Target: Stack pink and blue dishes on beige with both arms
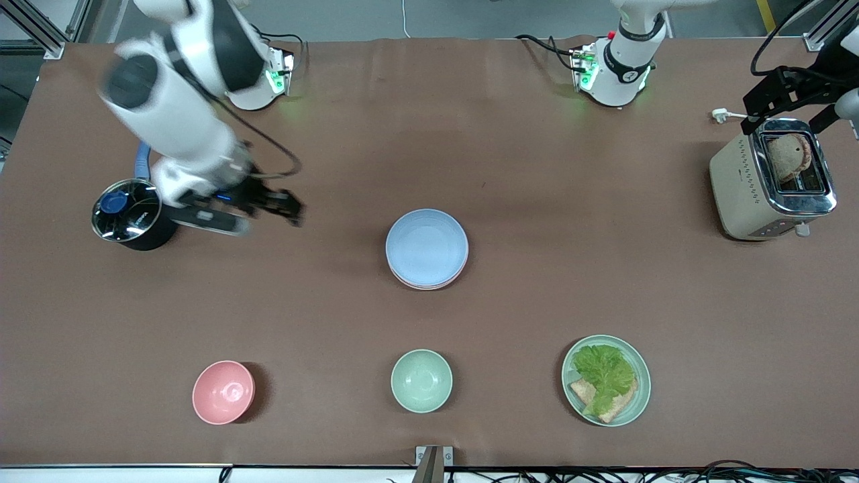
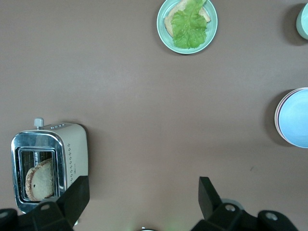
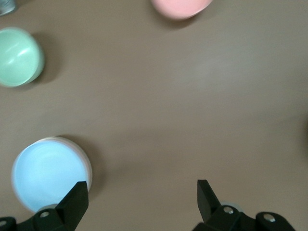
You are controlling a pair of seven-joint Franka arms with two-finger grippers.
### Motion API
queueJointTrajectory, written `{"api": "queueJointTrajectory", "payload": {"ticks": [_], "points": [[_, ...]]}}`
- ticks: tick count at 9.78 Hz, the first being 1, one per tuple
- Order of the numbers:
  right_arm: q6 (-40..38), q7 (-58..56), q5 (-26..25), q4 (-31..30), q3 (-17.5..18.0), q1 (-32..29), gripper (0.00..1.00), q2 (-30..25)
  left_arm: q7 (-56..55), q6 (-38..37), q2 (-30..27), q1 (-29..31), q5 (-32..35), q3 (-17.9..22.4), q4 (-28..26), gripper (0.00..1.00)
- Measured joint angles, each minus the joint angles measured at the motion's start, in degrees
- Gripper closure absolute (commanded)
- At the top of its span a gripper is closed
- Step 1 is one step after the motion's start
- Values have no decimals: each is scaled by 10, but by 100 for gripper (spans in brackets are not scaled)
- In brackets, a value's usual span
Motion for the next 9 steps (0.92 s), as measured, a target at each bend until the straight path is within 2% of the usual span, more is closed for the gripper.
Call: {"api": "queueJointTrajectory", "payload": {"ticks": [3, 4, 6, 9], "points": [[-145, -190, -18, 116, -125, -11, 0, -6, 19, 0, -11, 1, 0, 1, -15, 0], [-185, -220, -18, 149, -152, -12, 0, -6, 19, 0, -11, 1, 0, 1, -18, 0], [-240, -229, -18, 194, -166, -12, 0, -10, 19, 0, -9, 1, 0, 1, -24, 0], [-243, -229, -17, 202, -164, -10, 0, -11, 19, 0, 11, -1, 0, 0, -26, 0]]}}
